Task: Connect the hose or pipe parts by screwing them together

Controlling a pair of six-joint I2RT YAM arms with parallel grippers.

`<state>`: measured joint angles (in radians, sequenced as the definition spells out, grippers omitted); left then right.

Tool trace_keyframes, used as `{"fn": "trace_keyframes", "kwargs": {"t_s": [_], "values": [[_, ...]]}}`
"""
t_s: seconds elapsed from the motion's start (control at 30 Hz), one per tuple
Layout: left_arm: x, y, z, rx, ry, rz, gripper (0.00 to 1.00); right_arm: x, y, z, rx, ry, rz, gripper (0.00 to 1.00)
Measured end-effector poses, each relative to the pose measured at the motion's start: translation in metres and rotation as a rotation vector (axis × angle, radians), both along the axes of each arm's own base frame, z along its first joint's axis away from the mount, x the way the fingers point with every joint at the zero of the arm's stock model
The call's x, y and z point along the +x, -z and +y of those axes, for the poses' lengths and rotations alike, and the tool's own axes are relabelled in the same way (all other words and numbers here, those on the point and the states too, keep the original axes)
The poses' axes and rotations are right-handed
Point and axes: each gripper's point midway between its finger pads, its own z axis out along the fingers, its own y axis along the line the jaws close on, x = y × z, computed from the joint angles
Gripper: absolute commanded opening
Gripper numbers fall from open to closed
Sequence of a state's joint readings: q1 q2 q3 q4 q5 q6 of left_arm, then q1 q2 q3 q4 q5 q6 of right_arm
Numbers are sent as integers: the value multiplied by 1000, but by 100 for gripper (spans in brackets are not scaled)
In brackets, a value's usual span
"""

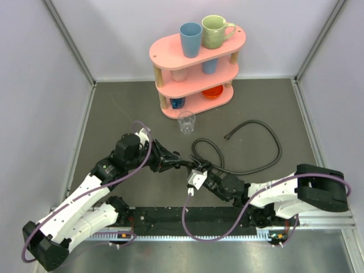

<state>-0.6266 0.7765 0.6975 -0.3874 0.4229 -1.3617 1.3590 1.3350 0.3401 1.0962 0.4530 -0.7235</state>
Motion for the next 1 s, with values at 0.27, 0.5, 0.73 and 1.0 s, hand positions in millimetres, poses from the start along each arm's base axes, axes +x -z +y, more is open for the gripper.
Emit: {"fn": "trace_keyframes", "kwargs": {"t_s": [0.27, 0.5, 0.73, 1.0], "values": [[0, 1, 1, 13, 6, -15, 0, -3, 2, 0, -28, -18, -15, 0], [-2, -10, -7, 97, 207, -276, 0, -10, -5, -3, -43, -150, 88, 0], [7, -1, -14, 174, 367, -486, 0, 0, 10, -5, -125, -235, 275, 0], [-1, 13, -11, 194, 494, -823, 0, -10, 29, -1, -148, -391, 454, 0]]}}
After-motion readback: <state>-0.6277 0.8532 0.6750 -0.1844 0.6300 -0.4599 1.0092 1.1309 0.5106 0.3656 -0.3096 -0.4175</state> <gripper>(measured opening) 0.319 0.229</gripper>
